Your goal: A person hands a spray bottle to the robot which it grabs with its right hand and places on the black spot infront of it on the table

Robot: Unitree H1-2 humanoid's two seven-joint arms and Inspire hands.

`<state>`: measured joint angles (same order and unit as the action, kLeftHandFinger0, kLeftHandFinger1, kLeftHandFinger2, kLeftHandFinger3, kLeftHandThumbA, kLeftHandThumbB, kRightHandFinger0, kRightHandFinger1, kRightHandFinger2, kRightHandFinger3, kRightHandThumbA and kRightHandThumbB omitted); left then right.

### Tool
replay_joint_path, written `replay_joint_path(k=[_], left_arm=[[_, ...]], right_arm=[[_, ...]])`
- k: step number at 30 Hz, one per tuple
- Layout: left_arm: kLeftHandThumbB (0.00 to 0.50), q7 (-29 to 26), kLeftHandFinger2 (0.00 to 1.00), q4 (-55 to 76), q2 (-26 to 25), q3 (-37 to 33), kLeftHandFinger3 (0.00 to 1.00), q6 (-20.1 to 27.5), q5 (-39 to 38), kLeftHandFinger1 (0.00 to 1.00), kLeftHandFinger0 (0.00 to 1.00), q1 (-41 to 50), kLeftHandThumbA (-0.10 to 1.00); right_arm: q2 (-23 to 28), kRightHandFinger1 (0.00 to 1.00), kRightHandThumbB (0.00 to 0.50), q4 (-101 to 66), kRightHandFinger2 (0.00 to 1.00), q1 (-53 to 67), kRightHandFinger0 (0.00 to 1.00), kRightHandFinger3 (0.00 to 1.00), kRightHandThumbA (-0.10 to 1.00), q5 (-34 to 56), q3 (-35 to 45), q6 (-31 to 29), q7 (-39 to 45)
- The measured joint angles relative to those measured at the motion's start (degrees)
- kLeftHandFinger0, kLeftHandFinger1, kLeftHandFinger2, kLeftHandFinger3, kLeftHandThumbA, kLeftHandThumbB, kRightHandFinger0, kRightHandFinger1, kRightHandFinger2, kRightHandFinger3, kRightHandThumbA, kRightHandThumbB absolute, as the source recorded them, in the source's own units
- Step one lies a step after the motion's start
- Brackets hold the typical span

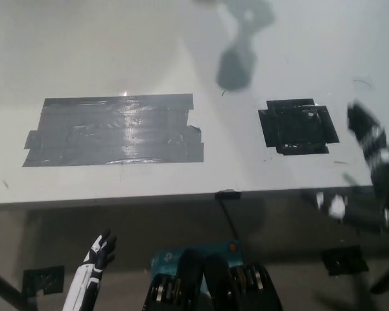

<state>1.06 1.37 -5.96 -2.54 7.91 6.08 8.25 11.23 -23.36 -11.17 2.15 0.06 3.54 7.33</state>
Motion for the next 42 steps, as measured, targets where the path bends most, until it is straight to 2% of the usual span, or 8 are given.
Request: replay_joint_path(k=[3,14,19,20,38,40,41,42], left_arm=[[0.049,0.0,1.00,0.0,0.1,0.0,1.00,0.0,0.2,1.00,1.00,0.0,1.00],[0.007,0.0,1.00,0.0,0.2,0.1,1.00,0.7,0.2,1.00,1.00,0.0,1.00],[0.035,0.0,1.00,0.0,0.2,0.0,1.00,1.1,0.2,1.00,1.00,0.0,1.00],[0.052,0.0,1.00,0.0,0.3,0.0,1.00,1.2,0.1,1.00,1.00,0.0,1.00],[0.063,0.0,1.00,0.2,0.3,0.0,1.00,1.1,-0.3,1.00,1.00,-0.1,1.00],[0.042,0.0,1.00,0.2,0.2,0.0,1.00,1.0,-0.2,1.00,1.00,-0.2,1.00],[0.033,0.0,1.00,0.2,0.2,0.0,1.00,1.0,-0.2,1.00,1.00,-0.2,1.00],[0.020,0.1,1.00,0.3,0.2,0.0,1.00,0.9,-0.2,1.00,1.00,-0.3,1.00]], right_arm=[[0.0,1.00,0.392,4.7,1.00,-8.3,1.00,1.00,1.00,0.9,0.3,4.5,0.1],[-2.5,1.00,0.447,33.1,1.00,-30.4,1.00,1.00,1.00,2.6,0.3,13.3,0.7],[-5.6,1.00,0.469,41.7,1.00,-34.5,1.00,1.00,1.00,2.6,0.5,14.0,0.3],[-6.2,1.00,0.499,43.3,1.00,-35.1,1.00,1.00,1.00,2.6,0.6,14.0,0.1],[-8.9,1.00,0.492,57.8,1.00,-44.7,1.00,1.00,1.00,2.3,0.0,13.0,0.9],[-9.1,1.00,0.408,58.8,1.00,-45.1,1.00,1.00,0.94,2.3,0.0,12.7,0.9],[-9.2,0.94,0.430,59.3,0.93,-45.3,1.00,1.00,0.86,2.3,0.0,12.6,0.9],[-9.4,0.37,0.479,59.9,0.30,-45.6,0.49,0.56,0.52,2.3,0.3,12.4,0.6]])
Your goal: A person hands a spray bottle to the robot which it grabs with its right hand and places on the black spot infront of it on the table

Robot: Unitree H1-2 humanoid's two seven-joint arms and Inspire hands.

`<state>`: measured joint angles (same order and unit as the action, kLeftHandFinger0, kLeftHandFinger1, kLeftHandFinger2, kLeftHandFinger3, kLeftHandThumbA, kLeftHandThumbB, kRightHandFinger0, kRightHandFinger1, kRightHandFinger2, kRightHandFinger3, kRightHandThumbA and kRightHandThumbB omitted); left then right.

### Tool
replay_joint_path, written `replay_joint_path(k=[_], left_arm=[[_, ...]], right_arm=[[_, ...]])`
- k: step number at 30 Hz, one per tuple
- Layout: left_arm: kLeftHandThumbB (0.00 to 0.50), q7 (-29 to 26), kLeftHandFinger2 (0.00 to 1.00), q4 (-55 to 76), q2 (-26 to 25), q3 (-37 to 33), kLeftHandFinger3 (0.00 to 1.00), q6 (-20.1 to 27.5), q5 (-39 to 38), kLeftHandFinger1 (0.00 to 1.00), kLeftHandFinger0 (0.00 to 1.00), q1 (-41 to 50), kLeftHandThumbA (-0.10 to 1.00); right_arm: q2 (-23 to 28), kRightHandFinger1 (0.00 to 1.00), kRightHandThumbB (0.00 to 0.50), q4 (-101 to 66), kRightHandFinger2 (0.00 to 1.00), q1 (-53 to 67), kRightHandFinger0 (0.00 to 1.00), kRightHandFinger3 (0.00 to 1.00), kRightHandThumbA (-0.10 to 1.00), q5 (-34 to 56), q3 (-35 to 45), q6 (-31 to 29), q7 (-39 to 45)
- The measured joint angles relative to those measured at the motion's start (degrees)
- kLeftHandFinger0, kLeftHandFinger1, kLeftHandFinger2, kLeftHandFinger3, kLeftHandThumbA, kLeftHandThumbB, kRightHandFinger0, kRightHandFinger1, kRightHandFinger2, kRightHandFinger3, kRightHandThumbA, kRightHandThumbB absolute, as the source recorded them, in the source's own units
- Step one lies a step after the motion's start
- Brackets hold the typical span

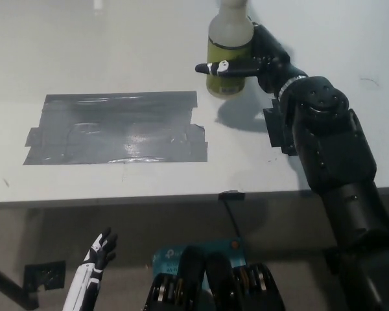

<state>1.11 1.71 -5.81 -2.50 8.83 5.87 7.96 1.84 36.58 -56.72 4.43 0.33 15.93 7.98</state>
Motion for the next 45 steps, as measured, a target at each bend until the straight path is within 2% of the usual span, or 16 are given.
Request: replay_joint_path(k=[1,3,5,7,8,11,16,19,22,24,26,30,34,37,40,45], left_arm=[[0.017,0.0,1.00,0.1,0.0,0.0,1.00,0.0,0.0,1.00,1.00,0.0,1.00],[0.000,0.0,1.00,0.2,0.0,-0.1,1.00,-0.1,0.0,1.00,1.00,0.1,1.00],[0.010,0.0,1.00,0.2,0.0,-0.1,1.00,-0.1,0.0,1.00,1.00,0.1,1.00],[0.032,0.0,1.00,0.2,0.0,-0.2,1.00,-0.1,0.0,1.00,1.00,0.1,1.00],[0.048,0.0,1.00,0.2,0.0,-0.2,1.00,-0.1,0.0,1.00,1.00,0.1,1.00],[0.030,0.1,1.00,0.2,0.0,-0.2,1.00,-0.1,-0.1,1.00,1.00,0.2,1.00],[0.011,0.1,1.00,0.0,0.0,-0.2,1.00,0.1,-0.2,1.00,1.00,0.2,1.00],[0.011,0.1,1.00,0.0,0.0,-0.2,1.00,0.1,-0.2,1.00,1.00,0.2,1.00],[0.020,0.0,1.00,0.0,0.0,-0.2,1.00,0.1,0.0,1.00,1.00,0.2,1.00],[0.014,0.0,1.00,0.0,0.0,-0.2,1.00,0.1,0.0,1.00,1.00,0.2,1.00],[0.000,0.0,1.00,0.0,0.0,-0.2,1.00,0.1,0.0,1.00,1.00,0.3,1.00],[0.004,0.0,1.00,0.0,0.0,-0.1,1.00,0.2,0.1,1.00,1.00,0.3,1.00],[0.042,0.0,1.00,0.0,0.0,-0.1,1.00,0.1,0.2,1.00,1.00,0.5,1.00],[0.028,0.1,1.00,0.0,0.0,-0.1,1.00,0.1,0.1,1.00,1.00,0.6,1.00],[0.016,0.1,1.00,0.0,0.0,-0.1,1.00,0.1,0.1,1.00,1.00,0.6,1.00],[0.027,0.0,1.00,0.0,0.0,-0.1,1.00,0.0,0.0,1.00,1.00,0.7,1.00]], right_arm=[[-0.2,0.15,0.478,0.5,0.28,-0.1,0.13,0.47,0.63,0.0,0.4,-0.1,-0.2],[-1.5,0.03,0.467,1.3,0.27,-0.2,0.00,0.25,0.60,0.0,2.1,-1.4,-1.8],[-2.4,0.14,0.458,2.0,0.43,-0.1,0.00,0.32,0.62,-0.1,3.2,-2.5,-3.6],[-3.2,0.17,0.437,2.5,0.46,0.0,0.00,0.34,0.60,-0.2,3.6,-4.0,-4.8],[-3.4,0.19,0.470,2.7,0.48,0.0,0.00,0.35,0.57,-0.3,3.6,-4.7,-5.2],[-3.6,0.24,0.462,2.9,0.51,0.4,0.00,0.52,0.56,-0.2,4.1,-6.0,-5.7],[-3.2,0.32,0.443,2.9,0.60,2.9,0.02,0.49,0.63,-0.5,4.9,-7.9,-6.4],[-2.1,0.34,0.494,2.7,0.59,4.6,0.04,0.51,0.69,-1.3,4.7,-8.7,-7.2],[-0.4,0.35,0.500,2.4,0.57,5.9,0.35,0.45,0.75,-2.2,4.6,-9.1,-7.8],[0.7,0.34,0.500,2.3,0.58,6.4,0.14,0.44,0.74,-3.0,4.5,-9.3,-8.4],[1.6,0.32,0.500,2.3,0.55,6.8,0.04,0.43,0.79,-3.3,4.5,-9.6,-8.7],[4.4,0.18,0.494,2.6,0.32,8.3,0.00,0.28,0.79,-4.7,4.5,-10.9,-9.5],[6.6,0.17,0.492,3.5,0.35,10.2,0.00,0.27,0.74,-5.7,4.4,-12.9,-10.5],[7.4,0.09,0.497,4.6,0.27,11.2,0.07,0.23,0.76,-6.0,4.8,-13.7,-11.1],[7.6,0.00,0.500,5.6,0.20,11.9,0.00,0.15,0.74,-6.5,4.9,-14.6,-12.4],[7.5,0.02,0.448,7.3,0.26,11.9,0.00,0.13,0.73,-6.8,5.7,-17.5,-13.9]])
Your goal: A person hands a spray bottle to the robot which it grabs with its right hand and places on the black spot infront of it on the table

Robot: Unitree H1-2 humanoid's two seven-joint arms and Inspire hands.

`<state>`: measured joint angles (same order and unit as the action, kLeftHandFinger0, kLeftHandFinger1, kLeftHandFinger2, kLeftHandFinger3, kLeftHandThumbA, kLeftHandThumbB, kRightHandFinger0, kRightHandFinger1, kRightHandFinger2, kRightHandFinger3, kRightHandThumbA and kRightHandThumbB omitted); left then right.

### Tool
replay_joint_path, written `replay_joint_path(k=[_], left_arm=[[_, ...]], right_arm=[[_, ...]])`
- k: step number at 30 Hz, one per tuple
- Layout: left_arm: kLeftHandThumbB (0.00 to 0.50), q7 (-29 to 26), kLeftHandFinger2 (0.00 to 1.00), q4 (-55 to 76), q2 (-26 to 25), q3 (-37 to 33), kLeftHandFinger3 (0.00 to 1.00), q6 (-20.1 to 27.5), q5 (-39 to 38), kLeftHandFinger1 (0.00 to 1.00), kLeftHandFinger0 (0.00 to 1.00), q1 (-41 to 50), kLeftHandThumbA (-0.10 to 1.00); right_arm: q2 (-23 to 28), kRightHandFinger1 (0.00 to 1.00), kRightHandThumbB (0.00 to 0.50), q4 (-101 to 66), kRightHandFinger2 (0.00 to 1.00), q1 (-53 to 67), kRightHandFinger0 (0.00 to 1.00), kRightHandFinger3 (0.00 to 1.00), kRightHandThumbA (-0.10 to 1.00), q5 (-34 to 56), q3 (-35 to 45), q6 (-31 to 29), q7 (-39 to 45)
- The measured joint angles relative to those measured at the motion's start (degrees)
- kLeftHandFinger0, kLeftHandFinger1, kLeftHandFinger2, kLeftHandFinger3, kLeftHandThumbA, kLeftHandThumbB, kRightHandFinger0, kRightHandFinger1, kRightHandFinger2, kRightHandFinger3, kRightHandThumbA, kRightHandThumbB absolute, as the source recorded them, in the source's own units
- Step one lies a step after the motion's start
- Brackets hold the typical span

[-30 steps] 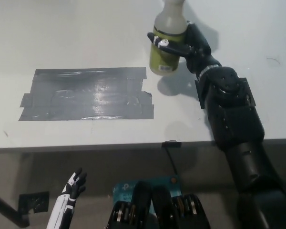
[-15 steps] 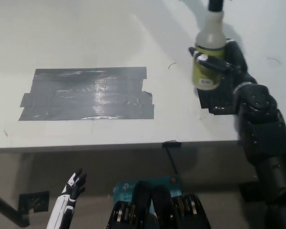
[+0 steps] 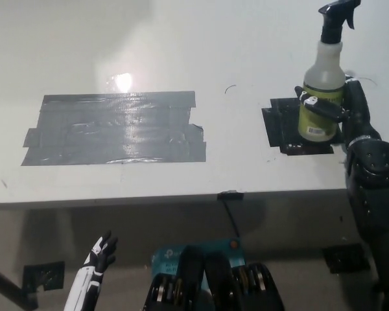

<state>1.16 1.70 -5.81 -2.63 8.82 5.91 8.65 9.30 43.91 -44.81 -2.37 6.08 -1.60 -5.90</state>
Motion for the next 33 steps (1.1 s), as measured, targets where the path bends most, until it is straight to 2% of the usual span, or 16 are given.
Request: replay_joint_path(k=[4,5,7,8,9,10,11,12,13,14,15,17,19,26,33], left_arm=[[0.033,0.0,1.00,0.0,0.0,0.0,1.00,-0.1,0.0,1.00,1.00,0.1,1.00],[0.033,0.0,1.00,0.0,0.0,0.0,1.00,-0.1,0.0,1.00,1.00,0.1,1.00],[0.035,0.0,1.00,0.0,0.0,0.0,1.00,-0.1,-0.1,1.00,1.00,0.0,1.00],[0.030,0.0,1.00,0.0,0.1,0.0,1.00,-0.2,-0.1,1.00,1.00,0.0,1.00],[0.021,0.0,1.00,0.0,0.1,0.0,1.00,-0.2,-0.1,1.00,1.00,0.0,1.00],[0.020,0.0,1.00,0.0,0.1,0.0,1.00,-0.2,-0.1,1.00,1.00,0.0,1.00],[0.021,0.0,1.00,0.0,0.1,0.0,1.00,-0.2,-0.1,1.00,1.00,0.0,1.00],[0.028,0.0,1.00,0.0,0.1,0.0,1.00,-0.2,-0.1,1.00,1.00,0.0,1.00],[0.029,0.0,1.00,0.0,0.1,0.0,1.00,-0.2,-0.1,1.00,1.00,0.0,1.00],[0.022,0.0,1.00,0.0,0.1,0.0,1.00,-0.2,-0.1,1.00,1.00,0.0,1.00],[0.025,0.0,1.00,0.0,0.1,0.0,1.00,-0.2,-0.1,1.00,1.00,0.0,1.00],[0.007,0.0,1.00,0.0,0.1,0.0,1.00,-0.2,-0.1,1.00,1.00,0.0,1.00],[0.001,0.0,1.00,0.0,0.0,0.0,1.00,-0.2,-0.1,1.00,1.00,-0.1,1.00],[0.003,0.0,1.00,0.1,0.0,0.1,1.00,-0.2,-0.2,1.00,1.00,-0.4,1.00],[0.001,0.0,1.00,0.1,0.0,0.2,1.00,-0.2,-0.2,1.00,1.00,-0.6,1.00]], right_arm=[[-0.7,0.04,0.457,1.5,0.24,0.0,0.00,0.09,0.78,-0.1,0.7,-2.8,-1.5],[-0.8,0.03,0.445,1.9,0.24,0.0,0.00,0.10,0.78,-0.1,0.8,-3.5,-1.9],[-1.3,0.08,0.455,2.5,0.30,0.0,0.00,0.16,0.79,-0.1,1.1,-5.0,-2.7],[-1.5,0.14,0.439,2.7,0.39,0.0,0.01,0.25,0.74,-0.1,1.2,-5.4,-3.0],[-1.7,0.19,0.435,3.0,0.46,0.1,0.02,0.35,0.75,-0.1,1.3,-6.1,-3.2],[-2.1,0.22,0.435,3.1,0.50,0.1,0.04,0.38,0.76,-0.1,1.6,-6.8,-3.5],[-2.5,0.29,0.445,3.2,0.59,0.3,0.08,0.50,0.78,-0.1,1.7,-7.4,-3.8],[-2.9,0.62,0.475,3.2,0.99,0.5,0.36,0.90,0.88,-0.1,1.7,-8.1,-4.0],[-3.0,0.89,0.460,3.2,1.00,0.6,0.62,1.00,0.92,-0.1,1.7,-8.5,-4.1],[-3.3,1.00,0.458,3.1,1.00,1.0,1.00,1.00,0.90,-0.1,1.4,-9.6,-4.2],[-3.3,1.00,0.438,2.8,1.00,1.5,1.00,1.00,0.89,-0.1,1.0,-10.1,-4.0],[-3.2,1.00,0.495,1.7,1.00,2.6,1.00,1.00,0.92,-0.1,-0.1,-11.2,-2.8],[-3.1,1.00,0.500,1.0,1.00,3.6,1.00,1.00,1.00,0.0,-1.3,-11.7,-1.3],[0.7,1.00,0.500,-2.4,1.00,9.8,1.00,1.00,1.00,-2.0,-7.5,-12.6,3.0],[4.0,1.00,0.500,-9.4,1.00,15.0,1.00,1.00,0.99,-3.0,-9.2,-13.3,5.3]])
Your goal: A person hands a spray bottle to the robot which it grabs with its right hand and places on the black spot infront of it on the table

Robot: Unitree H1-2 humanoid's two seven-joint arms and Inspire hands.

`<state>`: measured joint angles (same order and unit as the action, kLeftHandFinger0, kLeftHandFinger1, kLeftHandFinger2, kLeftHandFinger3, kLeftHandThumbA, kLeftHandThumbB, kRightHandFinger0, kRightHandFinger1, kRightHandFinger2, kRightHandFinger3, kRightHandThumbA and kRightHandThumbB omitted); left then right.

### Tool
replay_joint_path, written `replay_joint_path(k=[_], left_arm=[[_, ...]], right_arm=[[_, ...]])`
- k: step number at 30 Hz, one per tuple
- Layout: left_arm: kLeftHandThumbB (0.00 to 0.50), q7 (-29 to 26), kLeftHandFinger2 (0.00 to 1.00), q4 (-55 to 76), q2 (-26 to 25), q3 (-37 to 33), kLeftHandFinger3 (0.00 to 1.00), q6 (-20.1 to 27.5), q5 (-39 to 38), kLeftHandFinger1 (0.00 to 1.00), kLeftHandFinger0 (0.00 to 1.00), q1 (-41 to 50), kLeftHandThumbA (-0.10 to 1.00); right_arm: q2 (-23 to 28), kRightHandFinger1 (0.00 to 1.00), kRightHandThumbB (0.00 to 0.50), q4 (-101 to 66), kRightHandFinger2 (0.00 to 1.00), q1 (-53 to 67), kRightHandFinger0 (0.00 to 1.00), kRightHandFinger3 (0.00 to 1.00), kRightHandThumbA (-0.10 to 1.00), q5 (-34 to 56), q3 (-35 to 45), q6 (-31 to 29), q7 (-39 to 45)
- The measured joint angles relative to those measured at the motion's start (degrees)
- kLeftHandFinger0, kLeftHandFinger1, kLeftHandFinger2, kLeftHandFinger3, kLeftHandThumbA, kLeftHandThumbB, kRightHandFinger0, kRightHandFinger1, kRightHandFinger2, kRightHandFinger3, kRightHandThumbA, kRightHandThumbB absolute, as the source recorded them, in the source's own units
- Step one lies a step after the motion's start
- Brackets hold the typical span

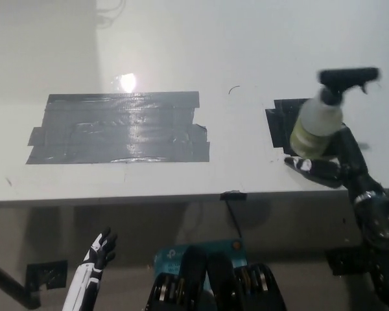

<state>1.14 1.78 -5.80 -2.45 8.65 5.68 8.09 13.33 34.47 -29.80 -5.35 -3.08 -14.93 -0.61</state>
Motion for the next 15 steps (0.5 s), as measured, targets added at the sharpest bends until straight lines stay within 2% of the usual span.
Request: replay_joint_path(k=[3,5,6,7,9,12,15], left_arm=[[0.002,0.0,1.00,0.0,0.0,0.0,1.00,0.0,0.0,1.00,1.00,0.0,1.00],[0.016,0.0,1.00,0.0,0.0,0.0,1.00,0.0,0.0,1.00,1.00,0.0,1.00],[0.018,0.0,1.00,0.0,0.0,0.0,1.00,0.0,0.0,1.00,1.00,0.0,1.00],[0.012,0.0,1.00,0.0,0.0,0.0,1.00,0.0,0.0,1.00,1.00,0.0,1.00],[0.002,0.0,1.00,0.0,0.0,0.0,1.00,0.0,0.0,1.00,1.00,0.0,1.00],[0.011,0.0,1.00,0.0,0.0,0.1,1.00,0.0,0.0,1.00,1.00,0.0,1.00],[0.000,0.0,1.00,0.0,0.0,0.1,1.00,0.0,-0.1,1.00,1.00,0.0,1.00]], right_arm=[[0.9,1.00,0.500,-3.4,1.00,2.8,1.00,1.00,1.00,0.4,0.4,0.2,1.2],[1.4,1.00,0.490,-5.8,1.00,4.3,1.00,1.00,0.97,0.9,1.1,0.7,1.8],[1.9,1.00,0.471,-7.2,1.00,5.2,1.00,1.00,1.00,1.4,1.7,0.9,2.1],[2.1,1.00,0.461,-8.2,1.00,5.8,1.00,1.00,0.95,2.1,2.5,1.1,2.5],[2.5,1.00,0.498,-9.6,1.00,6.6,1.00,1.00,0.94,3.4,4.0,1.4,3.1],[2.8,1.00,0.497,-12.7,1.00,7.5,1.00,1.00,0.94,6.8,6.8,2.3,4.6],[2.9,1.00,0.429,-14.8,1.00,7.9,1.00,1.00,0.92,9.5,8.5,3.6,5.9]])
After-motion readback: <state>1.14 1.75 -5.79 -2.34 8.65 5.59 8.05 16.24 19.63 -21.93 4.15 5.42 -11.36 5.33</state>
